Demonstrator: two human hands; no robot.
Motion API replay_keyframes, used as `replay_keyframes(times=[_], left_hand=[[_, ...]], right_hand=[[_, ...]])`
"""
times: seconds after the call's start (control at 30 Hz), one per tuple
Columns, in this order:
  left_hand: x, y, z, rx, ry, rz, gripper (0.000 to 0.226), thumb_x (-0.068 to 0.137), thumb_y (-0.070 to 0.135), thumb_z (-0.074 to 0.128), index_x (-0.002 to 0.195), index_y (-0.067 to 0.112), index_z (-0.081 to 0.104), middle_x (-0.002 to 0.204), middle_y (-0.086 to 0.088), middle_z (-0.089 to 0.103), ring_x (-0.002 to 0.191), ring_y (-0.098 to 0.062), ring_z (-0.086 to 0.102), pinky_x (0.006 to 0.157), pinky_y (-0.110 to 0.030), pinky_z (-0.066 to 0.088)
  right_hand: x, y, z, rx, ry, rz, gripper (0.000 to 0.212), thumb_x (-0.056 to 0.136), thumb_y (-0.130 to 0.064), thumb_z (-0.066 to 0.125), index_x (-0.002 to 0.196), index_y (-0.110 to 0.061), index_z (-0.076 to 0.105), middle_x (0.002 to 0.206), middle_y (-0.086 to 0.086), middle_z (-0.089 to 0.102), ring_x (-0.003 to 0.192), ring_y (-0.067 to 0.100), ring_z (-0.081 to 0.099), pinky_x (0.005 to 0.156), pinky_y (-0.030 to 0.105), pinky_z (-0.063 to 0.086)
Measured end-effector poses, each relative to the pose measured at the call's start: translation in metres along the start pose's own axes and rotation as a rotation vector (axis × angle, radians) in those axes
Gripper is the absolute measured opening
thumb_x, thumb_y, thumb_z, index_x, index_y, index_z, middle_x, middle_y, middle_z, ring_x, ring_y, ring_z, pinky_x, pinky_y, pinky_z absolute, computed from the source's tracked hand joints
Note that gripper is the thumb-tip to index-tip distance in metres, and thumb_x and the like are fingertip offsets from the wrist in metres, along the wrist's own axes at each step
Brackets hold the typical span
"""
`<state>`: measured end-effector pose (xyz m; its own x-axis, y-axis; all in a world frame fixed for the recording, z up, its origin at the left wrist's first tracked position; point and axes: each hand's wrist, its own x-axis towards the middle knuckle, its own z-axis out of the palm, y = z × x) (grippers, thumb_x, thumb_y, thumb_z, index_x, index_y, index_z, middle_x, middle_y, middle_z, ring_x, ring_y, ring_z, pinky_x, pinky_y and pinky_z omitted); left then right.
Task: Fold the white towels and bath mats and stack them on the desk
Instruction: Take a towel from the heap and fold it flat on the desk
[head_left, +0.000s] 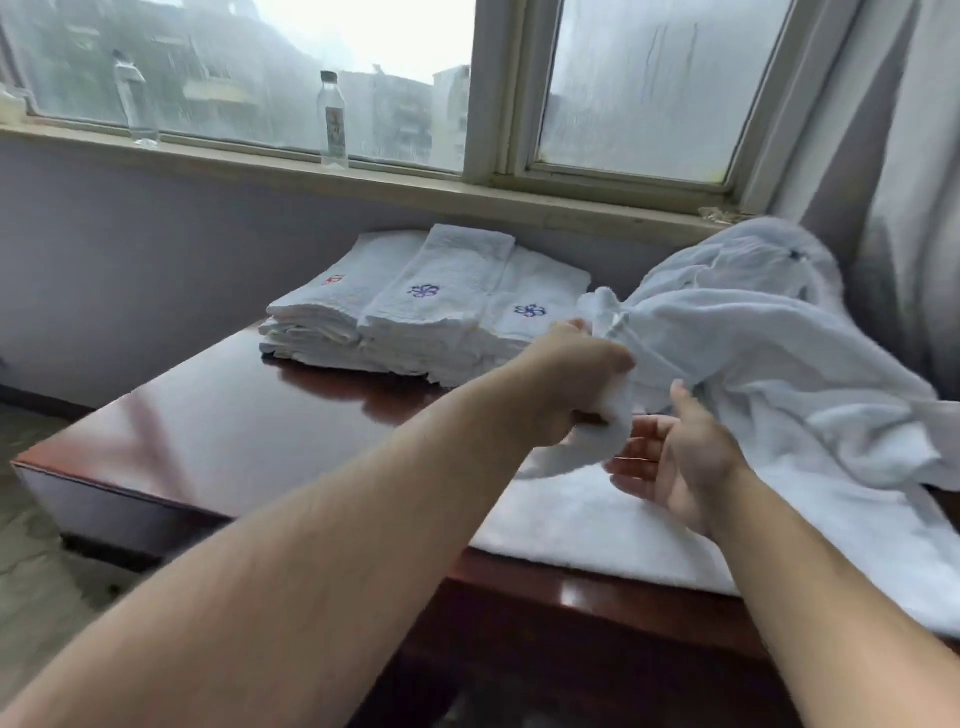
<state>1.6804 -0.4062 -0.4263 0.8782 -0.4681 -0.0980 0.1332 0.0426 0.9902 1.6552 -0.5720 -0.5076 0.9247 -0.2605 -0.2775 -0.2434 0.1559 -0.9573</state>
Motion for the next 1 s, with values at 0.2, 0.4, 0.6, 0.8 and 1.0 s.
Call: replay_keyframes(times=[0.2,0.4,0.6,0.8,1.0], left_hand=[[0.005,-0.027,0.056,0.071,-0.163,0.118,0.047,0.103,0.027,0.054,0.147,0.018,0.042,0.112,-0.003,0.066,0.086,-0.017,0.064,0.080,-0.028,0.053],[-0.002,-0.078,0.019,1.148,-0.080,0.312,0.043,0.103,0.043,0.045,0.144,0.033,0.047,0.145,0.007,0.050,0.134,-0.015,0.043,0.113,-0.042,0.034],[-0.005,-0.081,0.016,1.181,-0.046,0.491,0.042,0.102,0.048,0.042,0.143,0.043,0.045,0.148,0.016,0.045,0.139,-0.010,0.033,0.114,-0.038,0.024],[0.013,-0.088,0.061,1.344,-0.232,0.480,0.056,0.100,0.059,0.032,0.153,0.042,0.029,0.162,0.012,0.028,0.151,-0.015,0.015,0.121,-0.040,0.010],[0.014,-0.135,0.071,1.498,-0.285,0.478,0.068,0.095,0.066,0.007,0.158,0.042,0.005,0.169,0.007,0.003,0.155,-0.015,-0.001,0.124,-0.042,-0.003]], right_hand=[[-0.026,0.010,-0.093,0.208,-0.057,0.031,0.100,0.087,-0.086,0.026,0.120,-0.003,0.072,0.126,0.024,0.067,0.113,0.040,0.067,0.087,0.050,0.054],[-0.034,0.012,-0.099,-0.225,0.019,0.043,0.040,0.096,-0.035,0.067,0.119,-0.003,0.071,0.109,0.016,0.076,0.102,0.032,0.073,0.086,0.044,0.060],[-0.044,-0.010,-0.106,-0.429,0.242,-0.112,0.011,0.097,-0.016,0.066,0.102,-0.006,0.071,0.088,0.008,0.078,0.074,0.020,0.076,0.056,0.029,0.058],[-0.065,-0.047,-0.205,-0.635,0.443,-0.018,0.036,0.097,-0.031,0.067,0.125,-0.008,0.066,0.113,0.014,0.073,0.103,0.033,0.071,0.093,0.047,0.057],[-0.056,0.011,-0.232,-0.967,0.637,0.058,0.027,0.094,-0.045,0.062,0.101,-0.019,0.062,0.100,0.002,0.067,0.088,0.023,0.061,0.065,0.032,0.046]])
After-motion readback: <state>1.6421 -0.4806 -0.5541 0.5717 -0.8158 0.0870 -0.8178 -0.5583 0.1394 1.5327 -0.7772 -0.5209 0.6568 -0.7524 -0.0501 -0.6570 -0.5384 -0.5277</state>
